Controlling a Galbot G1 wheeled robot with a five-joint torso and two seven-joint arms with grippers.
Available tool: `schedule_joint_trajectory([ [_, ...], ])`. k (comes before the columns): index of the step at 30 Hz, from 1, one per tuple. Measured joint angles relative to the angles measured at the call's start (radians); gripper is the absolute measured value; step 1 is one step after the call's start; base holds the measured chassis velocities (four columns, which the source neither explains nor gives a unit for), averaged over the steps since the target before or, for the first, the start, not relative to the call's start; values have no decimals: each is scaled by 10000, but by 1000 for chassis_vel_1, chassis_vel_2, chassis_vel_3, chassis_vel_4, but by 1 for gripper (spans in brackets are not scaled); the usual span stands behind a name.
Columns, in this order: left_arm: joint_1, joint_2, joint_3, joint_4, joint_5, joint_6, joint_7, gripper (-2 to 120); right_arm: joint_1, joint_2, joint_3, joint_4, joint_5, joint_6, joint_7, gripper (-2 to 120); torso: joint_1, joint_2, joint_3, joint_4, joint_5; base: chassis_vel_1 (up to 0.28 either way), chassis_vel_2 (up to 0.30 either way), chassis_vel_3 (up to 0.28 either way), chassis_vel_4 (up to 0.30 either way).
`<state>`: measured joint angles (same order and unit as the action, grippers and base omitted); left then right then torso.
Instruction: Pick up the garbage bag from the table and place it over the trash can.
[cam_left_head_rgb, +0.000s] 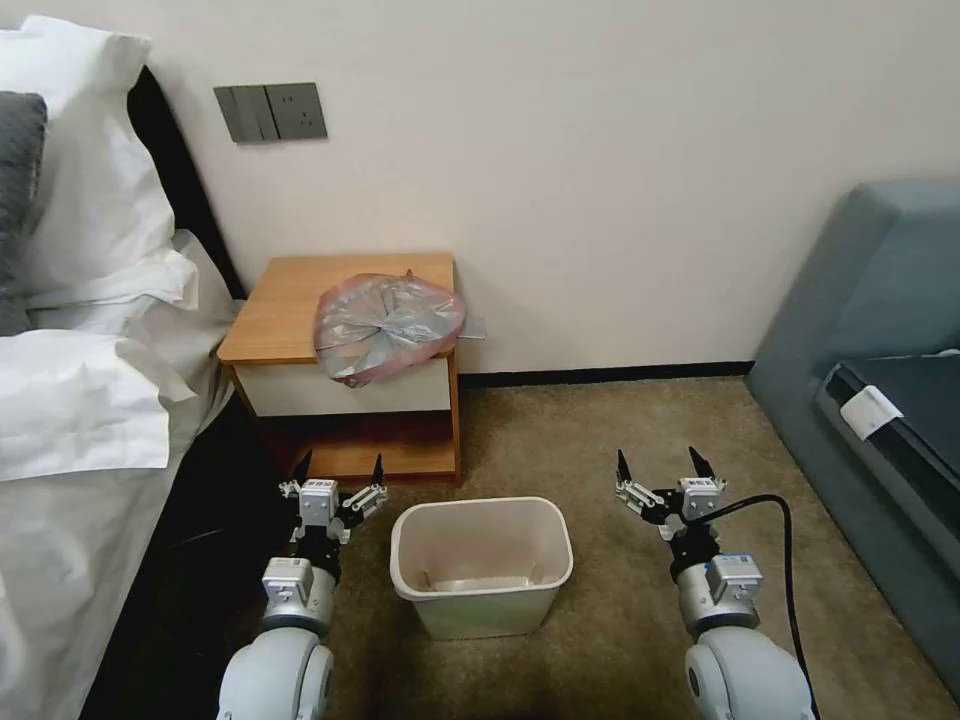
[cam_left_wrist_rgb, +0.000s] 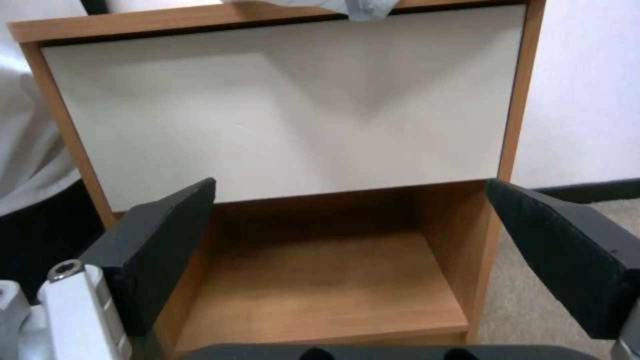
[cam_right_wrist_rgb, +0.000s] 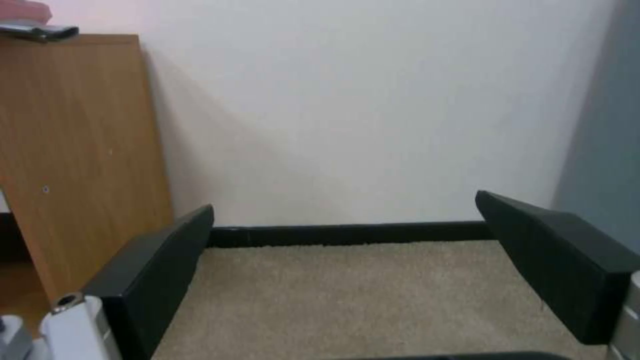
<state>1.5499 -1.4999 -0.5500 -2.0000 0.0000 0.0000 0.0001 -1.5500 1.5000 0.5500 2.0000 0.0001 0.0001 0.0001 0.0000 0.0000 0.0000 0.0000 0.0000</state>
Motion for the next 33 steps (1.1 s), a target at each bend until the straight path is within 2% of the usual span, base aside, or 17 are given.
schedule_joint_trajectory([
  [21, 22, -4, -30, -22, -20, 0, -2, 100, -18, -2, 6, 32, 5, 0, -1, 100, 1, 0, 0, -1, 0, 0, 0, 0, 0],
  [24, 450, -110, -645, -873, -466, -213, -69, 97, -347, -60, 204, 794, 116, -22, -176, 100, 0, 0, 0, 0, 0, 0, 0, 0, 0],
  [25, 450, -110, -645, -873, -466, -213, -69, 97, -347, -60, 204, 794, 116, -22, -176, 100, 0, 0, 0, 0, 0, 0, 0, 0, 0],
  [28, 964, -227, -1379, -1892, -959, -477, -158, 97, -812, -141, 478, 1823, 283, -80, -437, 100, 0, 0, 0, 6, 4, 0, 0, 0, 0],
  [30, 1022, -230, -1412, -2002, -999, -483, -157, 97, -1022, -183, 592, 2305, 360, -111, -574, 100, 0, 0, -2, -2, 7, 0, 0, 0, 0],
  [31, 1114, -254, -1526, -2142, -1102, -489, -157, 97, -1158, -204, 672, 2590, 403, -126, -638, 100, 1, 0, 0, -1, -15, 0, 0, 0, 0],
  [32, 1304, -299, -1805, -2545, -1331, -560, -157, 97, -1365, -246, 810, 3082, 481, -153, -759, 100, 1, 0, -2, -3, -6, 0, 0, 0, 0],
  [33, 1304, -299, -1805, -2545, -1331, -560, -157, 97, -1365, -246, 810, 3082, 481, -153, -759, 100, 1, 0, -2, -3, -6, 0, 0, 0, 0],
])
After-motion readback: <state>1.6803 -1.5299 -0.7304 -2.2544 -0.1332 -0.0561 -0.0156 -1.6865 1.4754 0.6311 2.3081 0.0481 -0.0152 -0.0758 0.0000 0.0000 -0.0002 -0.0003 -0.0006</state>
